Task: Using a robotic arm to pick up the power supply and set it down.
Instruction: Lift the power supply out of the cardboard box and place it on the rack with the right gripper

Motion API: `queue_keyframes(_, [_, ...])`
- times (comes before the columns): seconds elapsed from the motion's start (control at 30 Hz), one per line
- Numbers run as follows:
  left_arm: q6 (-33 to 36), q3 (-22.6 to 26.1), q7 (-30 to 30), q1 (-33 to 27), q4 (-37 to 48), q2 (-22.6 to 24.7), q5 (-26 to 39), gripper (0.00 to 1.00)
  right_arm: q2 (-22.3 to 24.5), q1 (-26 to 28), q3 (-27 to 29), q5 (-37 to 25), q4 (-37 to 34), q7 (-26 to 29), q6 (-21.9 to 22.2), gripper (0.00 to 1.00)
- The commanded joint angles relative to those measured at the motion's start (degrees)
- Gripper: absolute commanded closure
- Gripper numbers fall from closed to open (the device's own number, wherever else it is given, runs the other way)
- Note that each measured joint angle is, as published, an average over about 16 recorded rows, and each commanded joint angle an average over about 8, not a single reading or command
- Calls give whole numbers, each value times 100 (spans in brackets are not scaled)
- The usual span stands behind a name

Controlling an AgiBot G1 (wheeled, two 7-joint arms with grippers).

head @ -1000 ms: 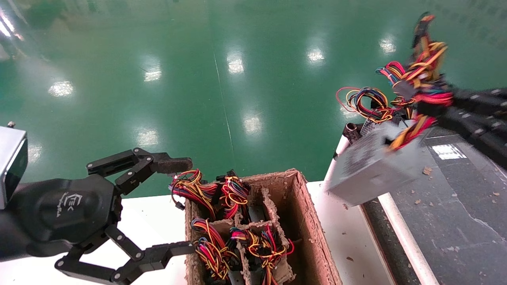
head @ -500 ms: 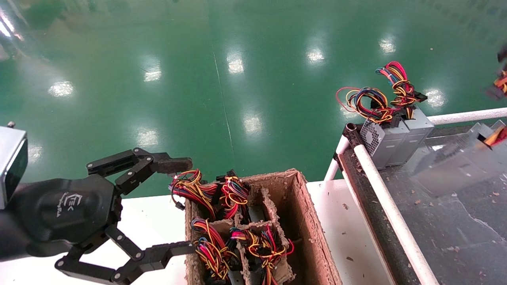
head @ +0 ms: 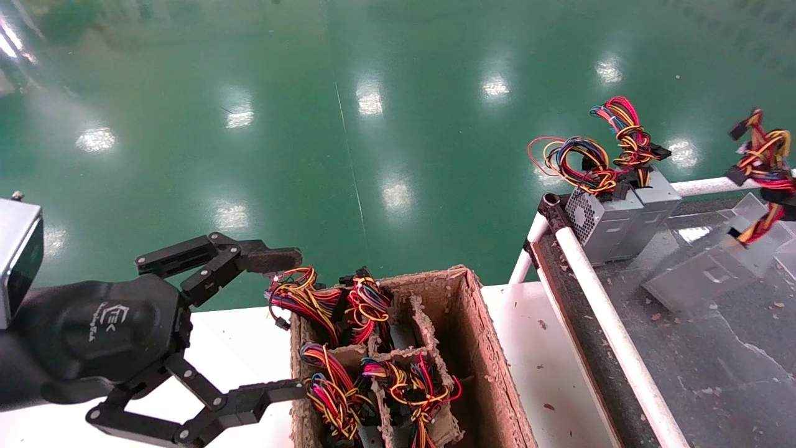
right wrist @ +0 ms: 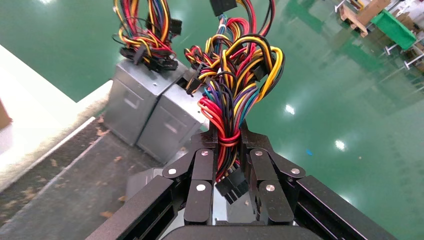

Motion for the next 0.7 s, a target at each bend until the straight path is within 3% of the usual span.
queue_keyframes(0.03, [0, 0, 0, 0, 0, 0, 0, 0, -142, 242, -124, -237, -105, -22, 45, 100])
queue_keyframes(0.7, [0, 1, 0, 0, 0, 0, -1, 0, -1391, 2404, -893, -1669, -1725, -575, 15, 100])
